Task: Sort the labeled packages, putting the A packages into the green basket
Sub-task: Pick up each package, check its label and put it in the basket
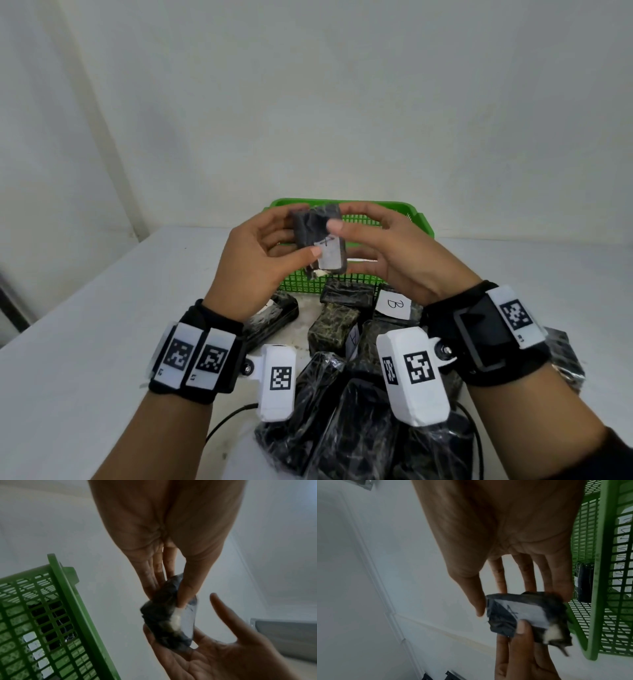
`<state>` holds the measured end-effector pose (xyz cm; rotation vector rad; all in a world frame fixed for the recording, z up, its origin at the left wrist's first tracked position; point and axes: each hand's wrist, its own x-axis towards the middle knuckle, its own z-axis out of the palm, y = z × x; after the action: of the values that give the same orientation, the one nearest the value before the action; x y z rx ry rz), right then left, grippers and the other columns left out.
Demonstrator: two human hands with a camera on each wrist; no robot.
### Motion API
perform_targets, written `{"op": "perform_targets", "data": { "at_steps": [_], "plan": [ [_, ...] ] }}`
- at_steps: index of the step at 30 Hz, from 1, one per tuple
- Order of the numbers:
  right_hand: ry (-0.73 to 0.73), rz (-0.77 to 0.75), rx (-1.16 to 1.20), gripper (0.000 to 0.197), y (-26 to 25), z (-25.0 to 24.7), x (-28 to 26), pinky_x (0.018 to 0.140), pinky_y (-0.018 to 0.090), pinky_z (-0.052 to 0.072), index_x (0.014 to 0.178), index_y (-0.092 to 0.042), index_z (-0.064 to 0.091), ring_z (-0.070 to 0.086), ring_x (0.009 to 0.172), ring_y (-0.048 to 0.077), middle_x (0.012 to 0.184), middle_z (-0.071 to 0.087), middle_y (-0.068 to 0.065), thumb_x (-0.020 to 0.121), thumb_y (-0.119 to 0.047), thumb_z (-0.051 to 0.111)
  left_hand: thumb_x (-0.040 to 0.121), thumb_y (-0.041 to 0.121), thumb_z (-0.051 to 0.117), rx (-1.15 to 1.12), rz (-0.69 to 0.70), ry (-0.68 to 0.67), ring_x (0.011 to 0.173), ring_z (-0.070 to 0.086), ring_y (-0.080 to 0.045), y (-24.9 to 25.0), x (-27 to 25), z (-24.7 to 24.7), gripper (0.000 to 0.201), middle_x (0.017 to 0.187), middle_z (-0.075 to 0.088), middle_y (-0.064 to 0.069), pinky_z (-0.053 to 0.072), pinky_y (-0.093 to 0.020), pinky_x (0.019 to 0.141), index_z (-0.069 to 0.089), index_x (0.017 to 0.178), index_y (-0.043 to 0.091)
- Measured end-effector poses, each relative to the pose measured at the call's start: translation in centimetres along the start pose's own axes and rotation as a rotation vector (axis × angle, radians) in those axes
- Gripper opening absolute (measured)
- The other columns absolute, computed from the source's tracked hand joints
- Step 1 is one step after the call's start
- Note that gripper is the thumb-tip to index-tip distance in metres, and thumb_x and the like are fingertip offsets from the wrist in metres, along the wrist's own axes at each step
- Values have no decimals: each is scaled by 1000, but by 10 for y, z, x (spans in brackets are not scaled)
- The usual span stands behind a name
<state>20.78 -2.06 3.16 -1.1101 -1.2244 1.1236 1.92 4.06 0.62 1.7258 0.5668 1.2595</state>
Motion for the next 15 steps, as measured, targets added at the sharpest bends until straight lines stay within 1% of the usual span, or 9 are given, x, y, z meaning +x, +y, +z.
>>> {"op": "perform_targets", "data": {
  "at_steps": [1, 2, 3, 4, 6, 9, 12, 13, 15],
  "plan": [
    [-9, 33, -15, 35, -1, 0, -1, 90, 42, 63, 109, -20, 74, 77, 90, 25, 106, 79, 9, 80, -40, 77, 73, -9, 79, -13, 24, 0, 105, 71, -20, -1, 0, 1, 53, 115, 73, -6, 57, -32, 91, 64, 121, 7],
    [-22, 68, -33, 40, -1, -1, -1, 93, 43, 62, 105, -21, 76, 77, 92, 27, 105, 79, 10, 77, -50, 74, 72, -11, 79, -20, 45, -4, 106, 71, -21, -1, -1, 1, 52, 115, 72, -6, 57, -34, 93, 65, 118, 8],
    [-33, 102, -48, 45, 0, -1, -2, 96, 45, 61, 103, -21, 77, 77, 96, 31, 107, 78, 15, 75, -56, 73, 71, -13, 80, -23, 61, -13, 108, 70, -22, -2, -2, 2, 51, 115, 72, -6, 56, -35, 94, 65, 115, 9],
    [-43, 126, -58, 50, 0, -2, -2, 98, 46, 60, 105, -18, 77, 76, 102, 36, 112, 77, 19, 74, -57, 72, 70, -13, 80, -23, 75, -24, 109, 70, -23, -2, -2, 3, 51, 115, 72, -7, 56, -37, 95, 66, 113, 9],
    [-61, 140, -59, 54, 1, -1, -1, 100, 46, 60, 111, -12, 75, 74, 109, 38, 117, 75, 24, 75, -52, 73, 69, -15, 80, -15, 100, -46, 110, 69, -25, -1, -3, 3, 50, 115, 71, -11, 55, -40, 98, 66, 111, 9],
    [-81, 63, -42, 46, 1, 0, -1, 98, 37, 61, 111, -6, 75, 76, 104, 25, 113, 78, 17, 76, -36, 78, 68, -11, 82, 46, 128, -81, 112, 68, -21, 0, -4, 2, 50, 115, 71, -8, 53, -40, 100, 67, 112, 8],
    [-52, -6, -79, 54, 1, -3, 0, 91, 28, 62, 113, -6, 75, 77, 104, 17, 114, 79, 10, 67, -31, 84, 68, -7, 84, 101, 154, -87, 110, 68, -21, 0, -4, 2, 48, 112, 72, -7, 54, -39, 98, 69, 112, 6],
    [-56, -14, -109, 58, 1, -3, 0, 91, 28, 61, 116, -6, 74, 77, 106, 16, 116, 78, 8, 65, -31, 86, 68, -7, 84, 115, 172, -82, 108, 69, -22, 0, -4, 2, 46, 110, 73, -7, 55, -39, 97, 71, 110, 6],
    [-66, -22, -175, 60, 3, -3, 1, 99, 33, 59, 121, -11, 73, 75, 112, 17, 119, 78, 6, 67, -30, 92, 68, -7, 83, 134, 198, -73, 107, 69, -23, 0, -4, 3, 43, 109, 73, -6, 56, -39, 95, 72, 107, 7]
  ]
}}
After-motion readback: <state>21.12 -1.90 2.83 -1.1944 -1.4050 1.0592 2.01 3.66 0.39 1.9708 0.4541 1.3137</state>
